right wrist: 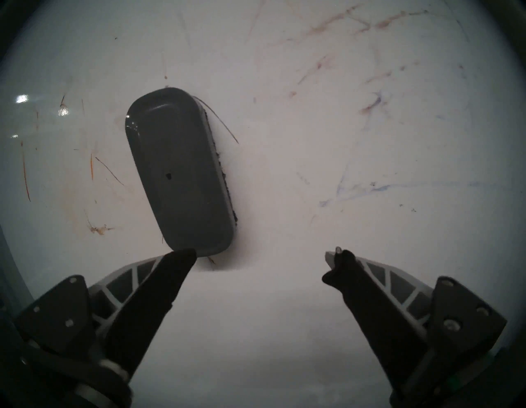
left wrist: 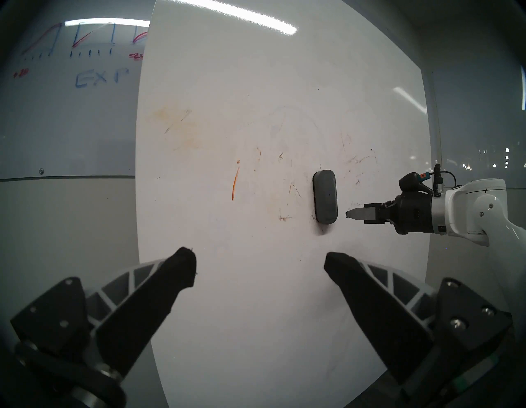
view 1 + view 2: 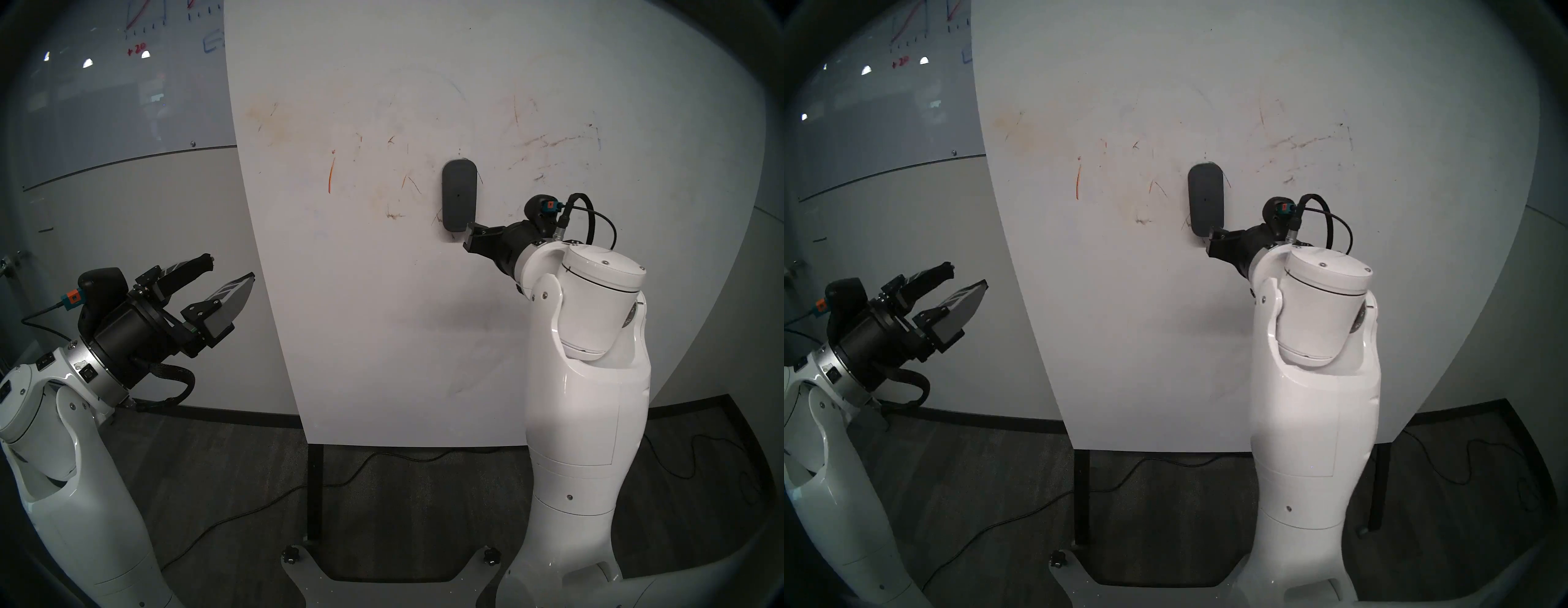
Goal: Erase all marks on the whiteboard with the eraser
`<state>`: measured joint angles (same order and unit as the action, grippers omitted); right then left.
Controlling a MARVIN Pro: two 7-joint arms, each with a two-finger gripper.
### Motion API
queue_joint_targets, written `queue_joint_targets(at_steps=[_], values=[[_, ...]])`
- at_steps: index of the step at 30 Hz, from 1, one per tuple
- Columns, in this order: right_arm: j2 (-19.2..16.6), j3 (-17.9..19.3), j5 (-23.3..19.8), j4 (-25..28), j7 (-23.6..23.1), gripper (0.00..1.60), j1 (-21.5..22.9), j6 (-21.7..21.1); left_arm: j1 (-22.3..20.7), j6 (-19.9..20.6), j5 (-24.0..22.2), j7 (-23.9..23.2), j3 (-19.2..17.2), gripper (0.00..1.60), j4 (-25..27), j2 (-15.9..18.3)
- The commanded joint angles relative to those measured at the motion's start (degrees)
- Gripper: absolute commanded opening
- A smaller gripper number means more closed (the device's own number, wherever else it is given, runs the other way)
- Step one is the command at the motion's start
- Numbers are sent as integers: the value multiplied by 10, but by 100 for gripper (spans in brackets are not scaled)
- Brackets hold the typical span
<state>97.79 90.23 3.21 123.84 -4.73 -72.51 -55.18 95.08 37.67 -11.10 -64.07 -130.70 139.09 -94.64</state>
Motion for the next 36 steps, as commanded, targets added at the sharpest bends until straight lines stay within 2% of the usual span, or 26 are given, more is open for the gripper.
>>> queue_joint_targets(at_steps=[1,8,16,24,36], values=[[-12,26,-23,36,-30,160,-7,2,-2,0,-3,1,1,160,9,1],[-13,41,-38,34,-50,160,-6,2,-2,0,-3,1,1,160,9,1],[-15,41,-49,33,-67,160,0,2,-2,0,-3,1,1,160,9,1],[-10,18,-63,23,-85,160,11,2,-2,0,-3,1,1,160,9,1],[9,-23,-55,-7,-75,160,43,2,-2,0,-3,1,1,160,9,1]])
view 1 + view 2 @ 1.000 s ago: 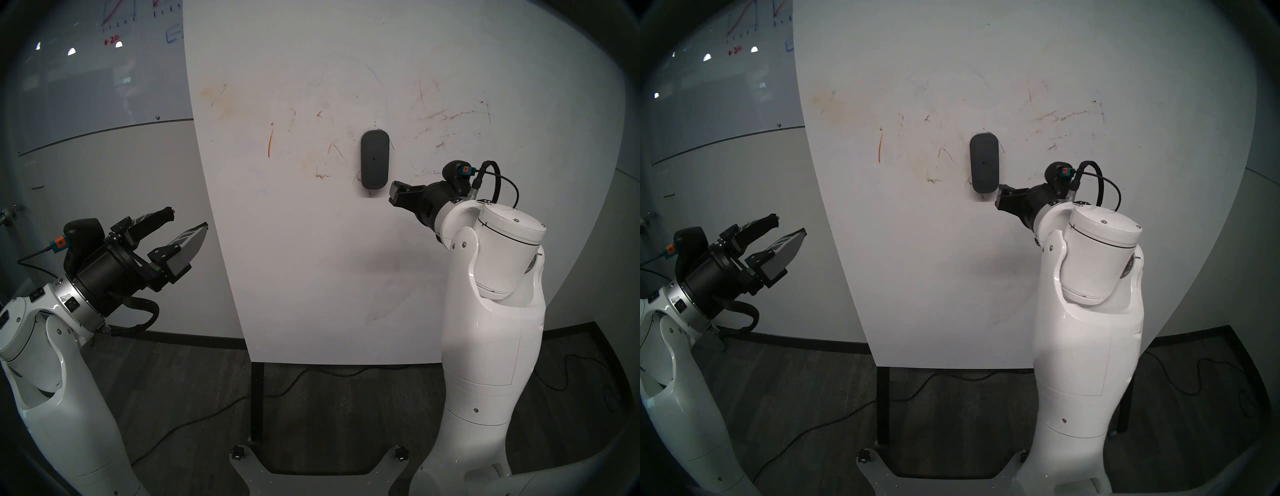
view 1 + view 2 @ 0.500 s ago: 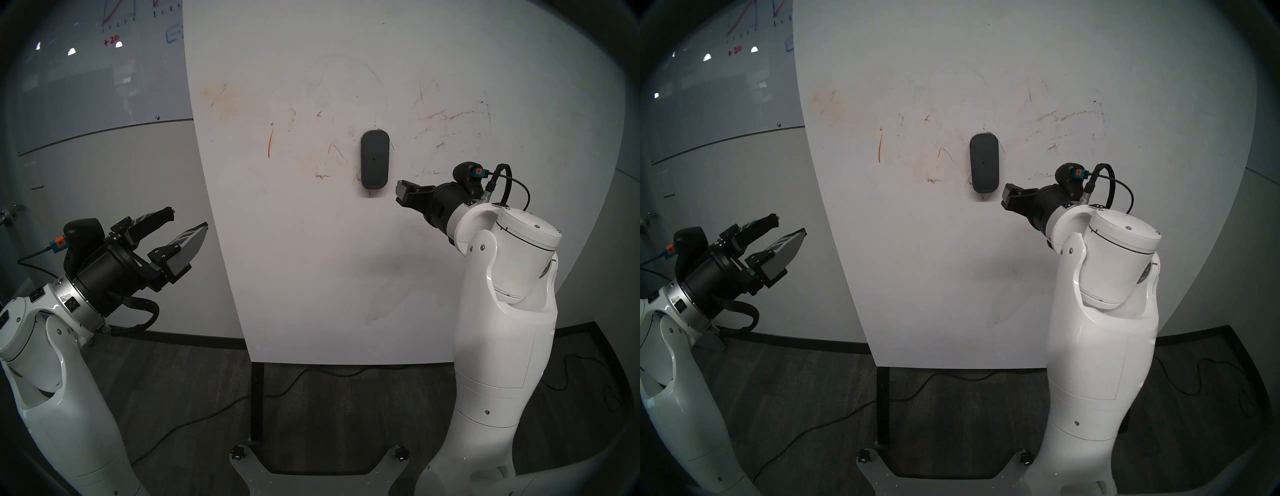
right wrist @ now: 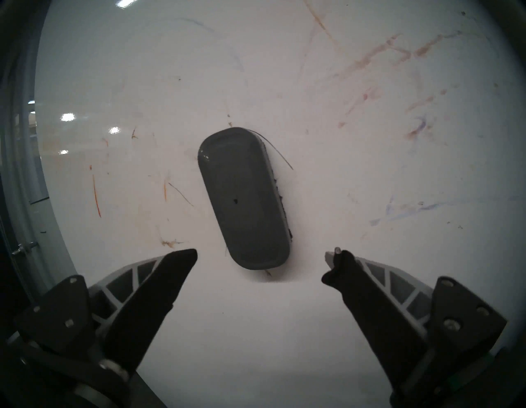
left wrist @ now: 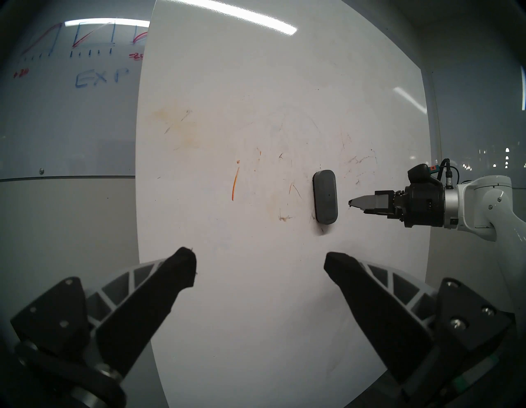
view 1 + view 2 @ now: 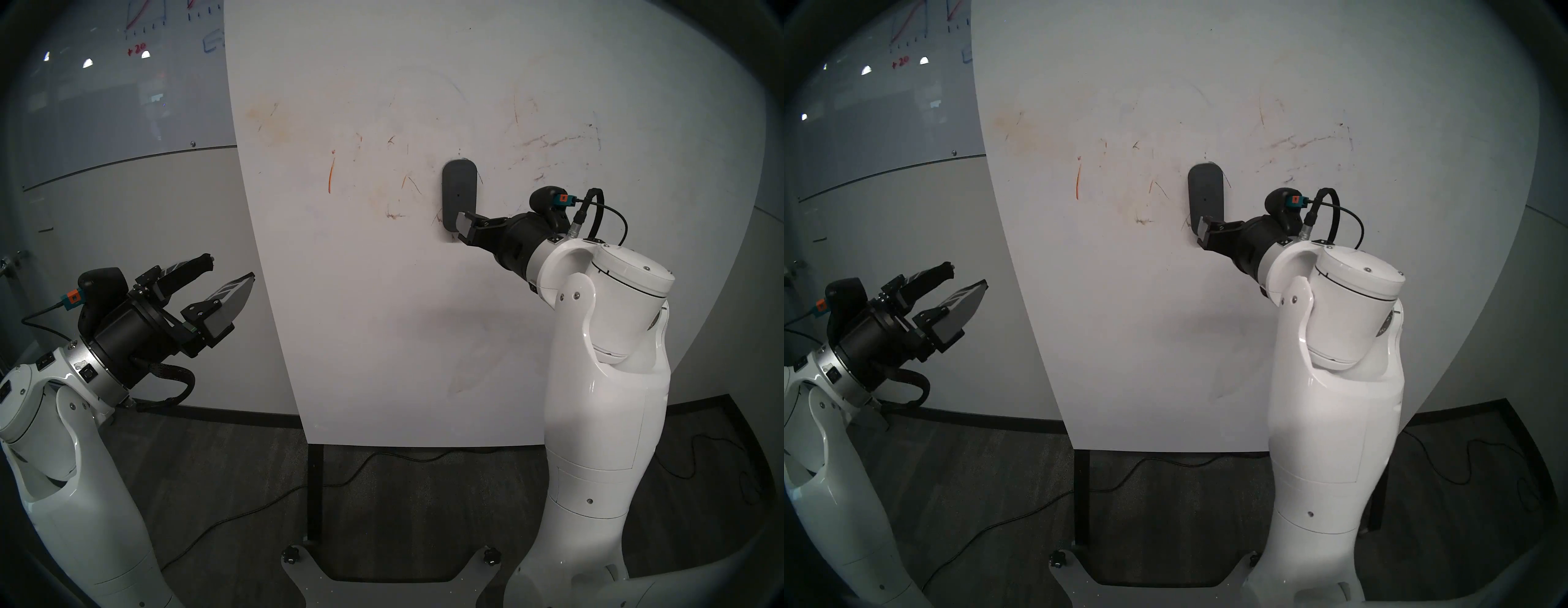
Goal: Erase all marks on the whiteboard with the eraser
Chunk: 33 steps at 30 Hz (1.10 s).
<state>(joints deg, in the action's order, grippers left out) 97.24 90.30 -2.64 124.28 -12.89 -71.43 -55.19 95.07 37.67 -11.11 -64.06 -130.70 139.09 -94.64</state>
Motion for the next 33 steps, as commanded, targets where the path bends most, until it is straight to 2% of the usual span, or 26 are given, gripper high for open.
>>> queue_joint_targets(at_steps=[1,11,22,33], values=[[16,-26,4,-15,9,160,35,2,-2,0,-3,1,1,160,9,1],[29,-60,15,-55,29,160,53,3,-2,0,-3,1,1,160,9,1],[34,-93,53,-92,64,160,72,55,-2,0,-2,1,1,160,9,1],[43,-106,79,-119,96,160,79,97,-2,0,-2,1,1,160,9,1]])
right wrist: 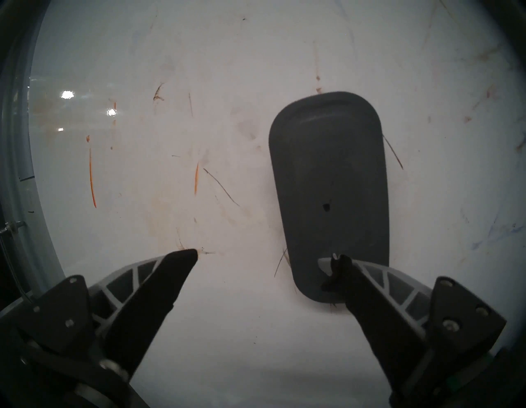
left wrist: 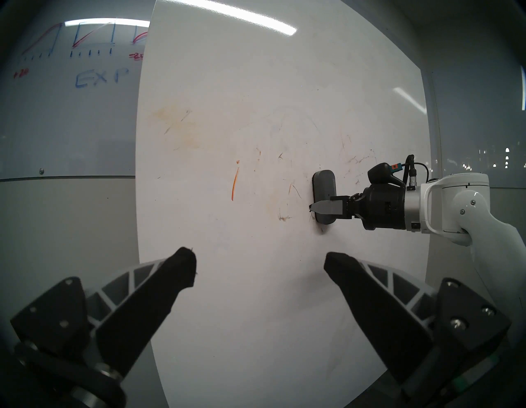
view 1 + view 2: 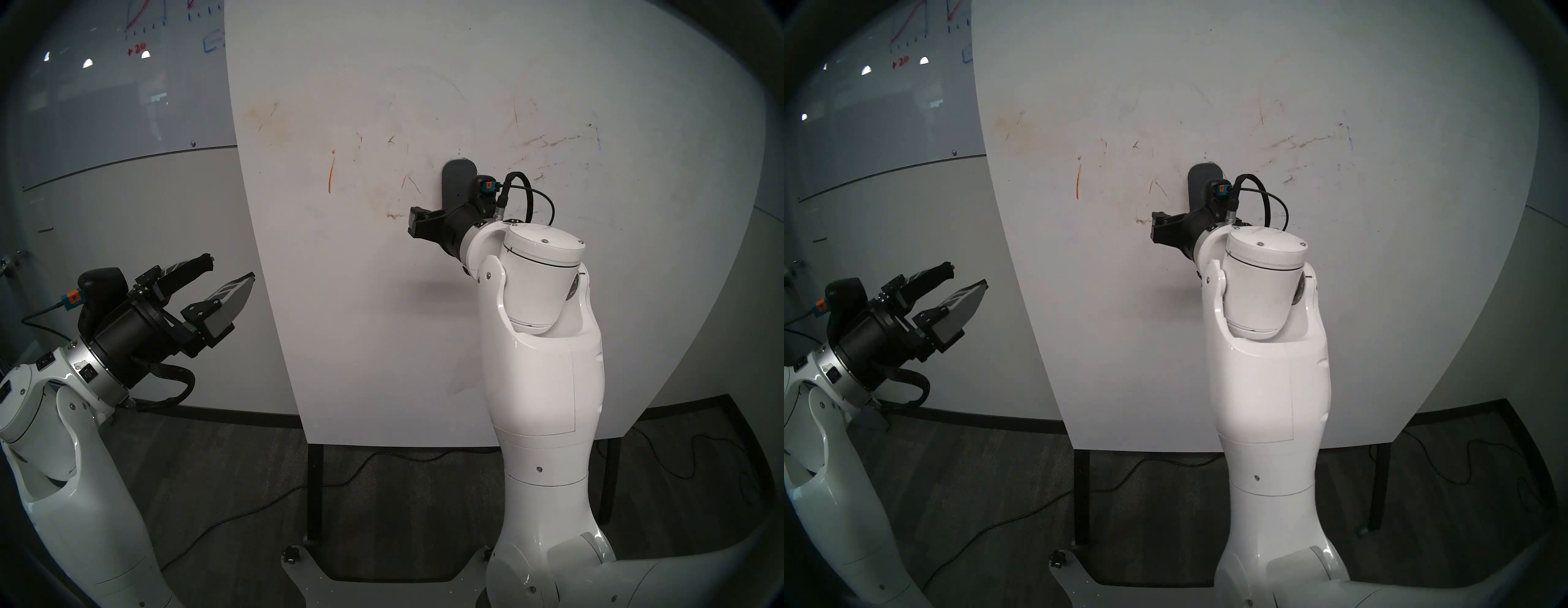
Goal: Erase all marks on the whiteboard with the eraser
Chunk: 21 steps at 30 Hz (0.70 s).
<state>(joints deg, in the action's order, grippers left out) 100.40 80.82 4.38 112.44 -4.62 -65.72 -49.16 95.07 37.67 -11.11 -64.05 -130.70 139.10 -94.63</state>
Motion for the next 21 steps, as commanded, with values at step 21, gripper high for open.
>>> queue_joint_targets(at_steps=[21], values=[[16,-22,46,-29,65,160,20,98,-2,0,-3,1,1,160,9,1]])
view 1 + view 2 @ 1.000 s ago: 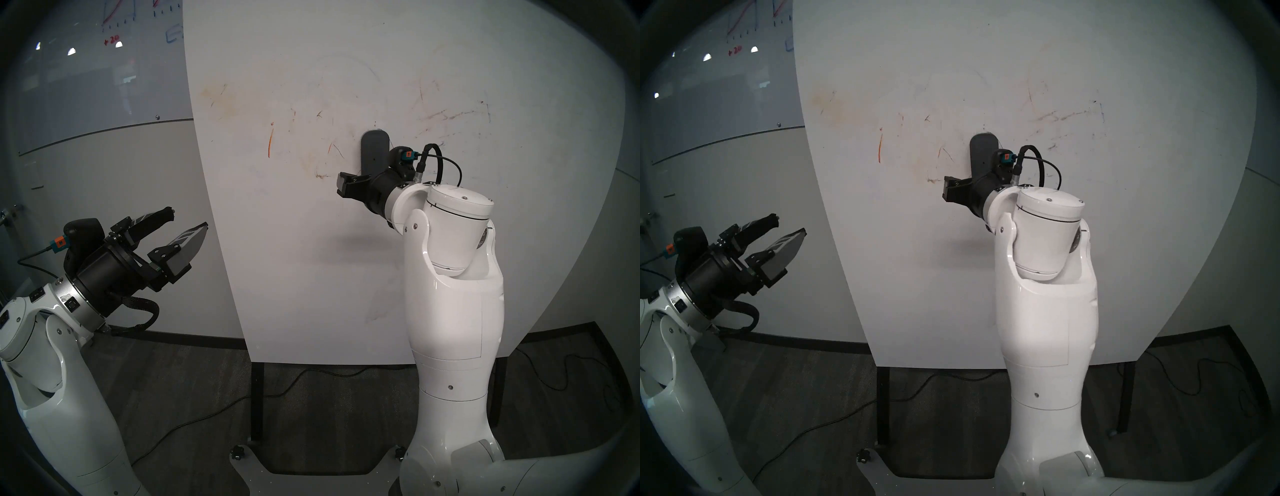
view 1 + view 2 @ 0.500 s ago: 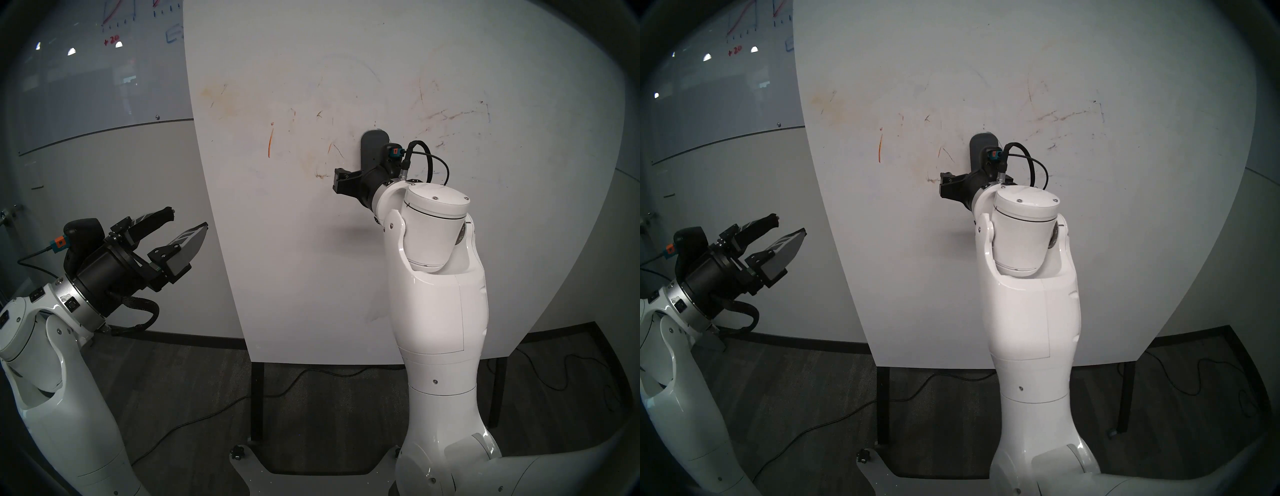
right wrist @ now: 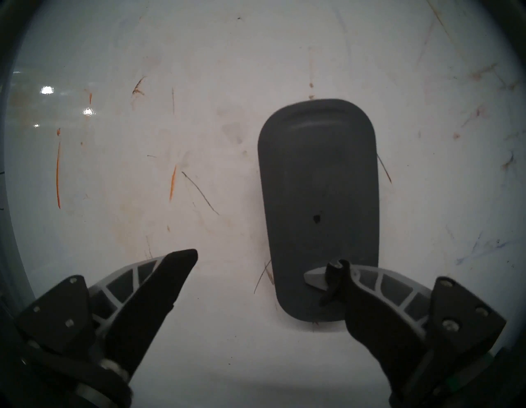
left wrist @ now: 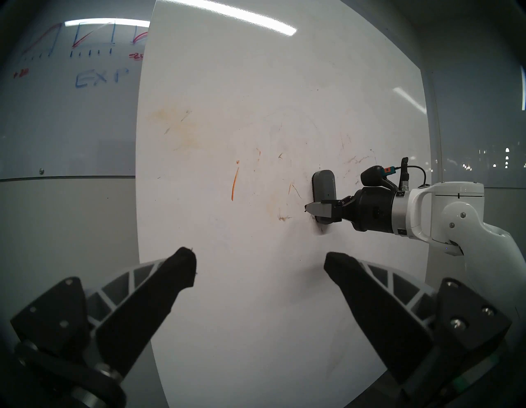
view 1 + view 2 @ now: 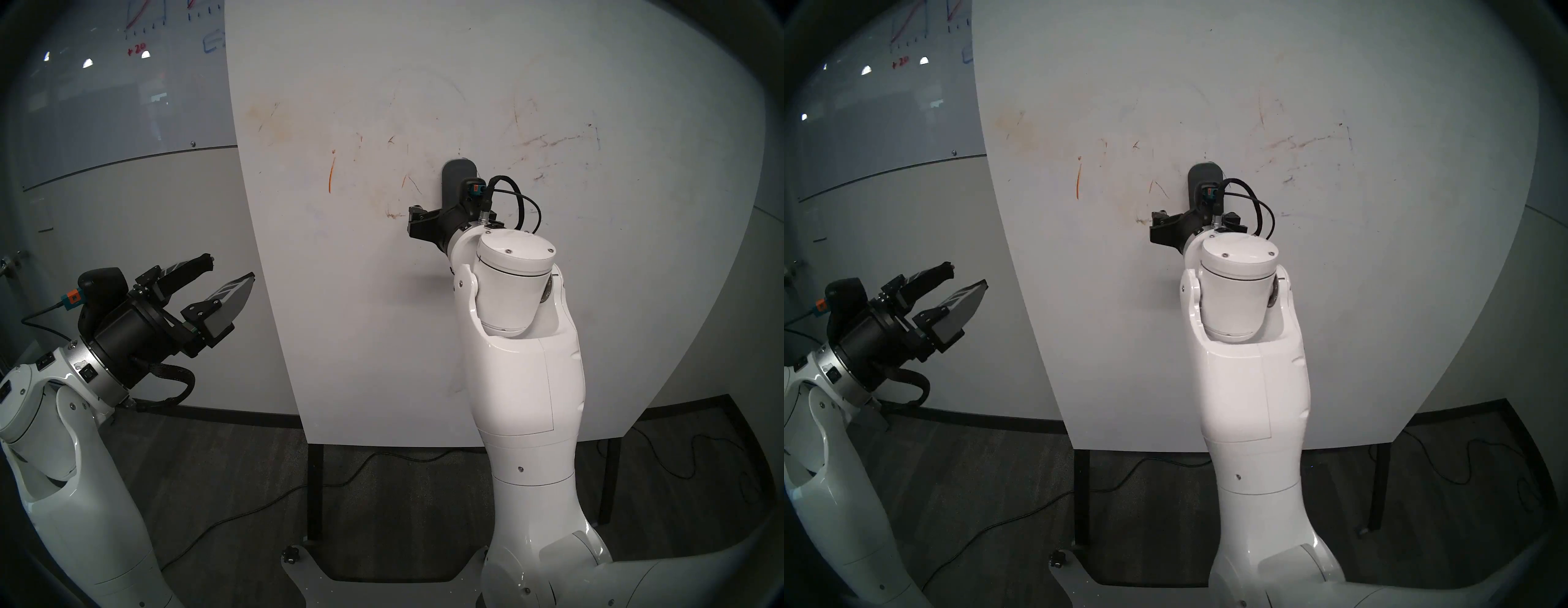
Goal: Erase all marks on the whiteboard with the eraser
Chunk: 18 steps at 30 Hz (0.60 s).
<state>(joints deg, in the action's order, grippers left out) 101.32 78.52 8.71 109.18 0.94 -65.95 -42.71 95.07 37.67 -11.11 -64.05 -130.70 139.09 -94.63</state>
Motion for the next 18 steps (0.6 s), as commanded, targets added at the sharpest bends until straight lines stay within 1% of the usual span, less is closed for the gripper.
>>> queue_joint_targets(at_steps=[1,9,18], values=[[8,1,2,3,10,160,23,34,-1,0,-3,1,1,160,9,1],[9,9,12,-10,27,160,28,50,-2,0,-3,1,1,160,9,1],[11,22,4,-18,20,160,35,53,-1,0,-3,1,1,160,9,1]])
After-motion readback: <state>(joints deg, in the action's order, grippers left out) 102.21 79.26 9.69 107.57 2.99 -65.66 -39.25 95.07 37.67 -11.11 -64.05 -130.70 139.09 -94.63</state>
